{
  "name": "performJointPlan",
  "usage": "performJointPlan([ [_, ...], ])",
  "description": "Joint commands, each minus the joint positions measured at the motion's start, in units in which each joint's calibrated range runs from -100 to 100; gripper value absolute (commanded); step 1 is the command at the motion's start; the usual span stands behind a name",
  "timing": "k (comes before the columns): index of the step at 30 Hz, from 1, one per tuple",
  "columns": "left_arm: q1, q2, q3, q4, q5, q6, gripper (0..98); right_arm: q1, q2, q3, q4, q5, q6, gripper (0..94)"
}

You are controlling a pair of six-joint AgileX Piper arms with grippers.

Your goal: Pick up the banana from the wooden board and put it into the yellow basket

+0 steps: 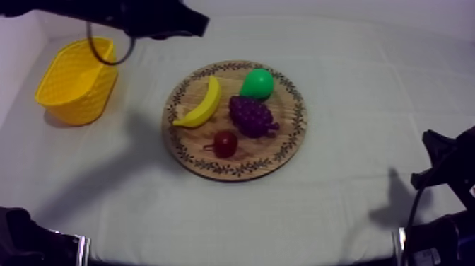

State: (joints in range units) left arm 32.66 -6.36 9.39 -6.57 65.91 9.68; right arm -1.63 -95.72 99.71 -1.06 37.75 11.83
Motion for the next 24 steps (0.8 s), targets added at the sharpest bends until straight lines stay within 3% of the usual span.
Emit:
performJointPlan([
  [1, -0.16, 4.97, -0.5, 0.07, 0.36, 0.11, 0.5, 0.02, -0.03, -0.05, 0.01, 0.0, 0.02, 0.6],
  [13, -2.0, 16.8, 0.47, 1.96, -1.46, 0.32, 4.8, 0.02, -0.03, -0.05, 0.01, 0.0, 0.02, 0.6],
  [16, -2.65, 18.84, 0.43, 2.46, -1.61, -0.05, 20.0, 0.02, -0.03, -0.05, 0.01, 0.0, 0.02, 0.6],
  [21, -3.26, 21.1, -0.27, 2.6, -0.65, -0.08, 60.7, 0.02, -0.03, -0.05, 0.01, 0.0, 0.02, 0.6],
  [24, -3.67, 21.86, -1.52, 2.67, 0.99, 0.1, 77.9, 0.02, -0.03, -0.05, 0.01, 0.0, 0.02, 0.6],
])
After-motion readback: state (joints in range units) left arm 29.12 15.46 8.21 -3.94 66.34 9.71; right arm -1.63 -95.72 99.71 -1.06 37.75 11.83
